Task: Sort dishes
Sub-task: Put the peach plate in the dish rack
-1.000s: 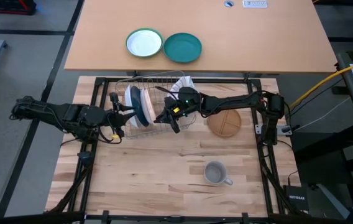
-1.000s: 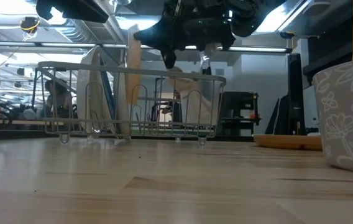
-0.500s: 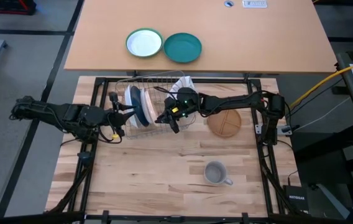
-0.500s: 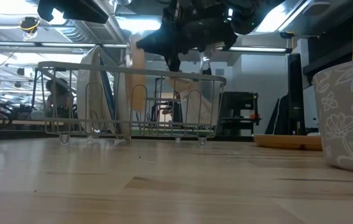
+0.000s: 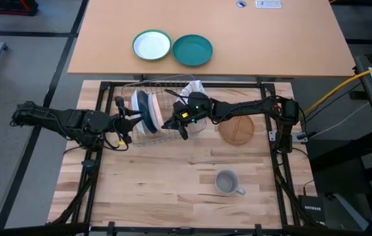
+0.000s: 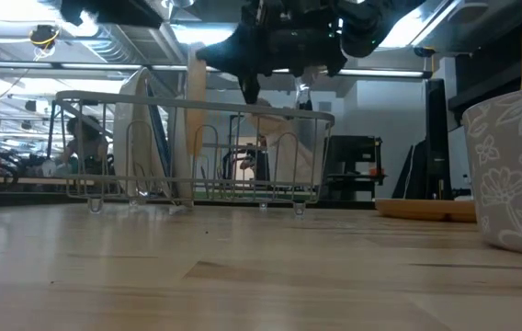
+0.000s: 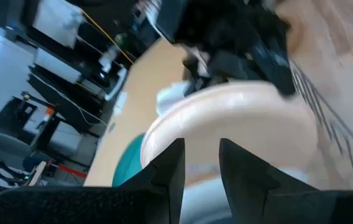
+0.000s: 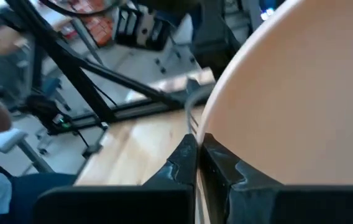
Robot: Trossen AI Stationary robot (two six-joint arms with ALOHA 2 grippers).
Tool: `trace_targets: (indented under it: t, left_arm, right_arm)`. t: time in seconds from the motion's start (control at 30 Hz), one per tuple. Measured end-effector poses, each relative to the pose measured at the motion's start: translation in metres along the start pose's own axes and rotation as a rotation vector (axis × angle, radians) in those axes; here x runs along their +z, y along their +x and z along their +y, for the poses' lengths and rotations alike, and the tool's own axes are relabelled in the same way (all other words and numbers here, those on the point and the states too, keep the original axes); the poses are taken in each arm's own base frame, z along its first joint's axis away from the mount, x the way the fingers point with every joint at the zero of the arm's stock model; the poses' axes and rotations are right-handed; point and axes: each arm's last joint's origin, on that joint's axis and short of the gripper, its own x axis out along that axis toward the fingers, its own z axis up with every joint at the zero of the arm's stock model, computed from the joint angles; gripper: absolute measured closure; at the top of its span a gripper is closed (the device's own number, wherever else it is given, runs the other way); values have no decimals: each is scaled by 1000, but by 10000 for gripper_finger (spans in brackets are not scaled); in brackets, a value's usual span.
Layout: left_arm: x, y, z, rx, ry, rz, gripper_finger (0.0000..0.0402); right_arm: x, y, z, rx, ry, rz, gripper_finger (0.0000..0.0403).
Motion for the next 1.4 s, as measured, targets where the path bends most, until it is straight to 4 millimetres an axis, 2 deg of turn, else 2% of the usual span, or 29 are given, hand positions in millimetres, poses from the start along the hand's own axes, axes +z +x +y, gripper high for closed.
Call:
trace_targets:
  t: [0.13, 0.37, 0.5, 0.67, 0.87, 1.03, 1.4]
  left_arm:
    - [6, -4, 8, 44, -2, -61, 311]
    - [11, -14, 22, 111, -4, -135, 311]
    - [13, -13, 27, 150, 16, -148, 311]
    - [12, 2, 30, 177, 78, -106, 311]
    - [7, 30, 27, 76, 163, -96, 311]
    - [-2, 50, 27, 15, 141, -62, 311]
    - [-20, 67, 30, -16, 142, 67, 324]
  right_arm:
    - [3, -1, -2, 10, -3, -24, 391]
    - [-1, -4, -6, -42, 26, 38, 391]
    - [0, -8, -13, -52, 33, 33, 391]
    - [1, -9, -15, -54, 41, 31, 391]
    - [1, -9, -14, -38, 56, 31, 391]
    - [1, -9, -14, -37, 68, 30, 391]
    - [1, -9, -14, -33, 109, 23, 391]
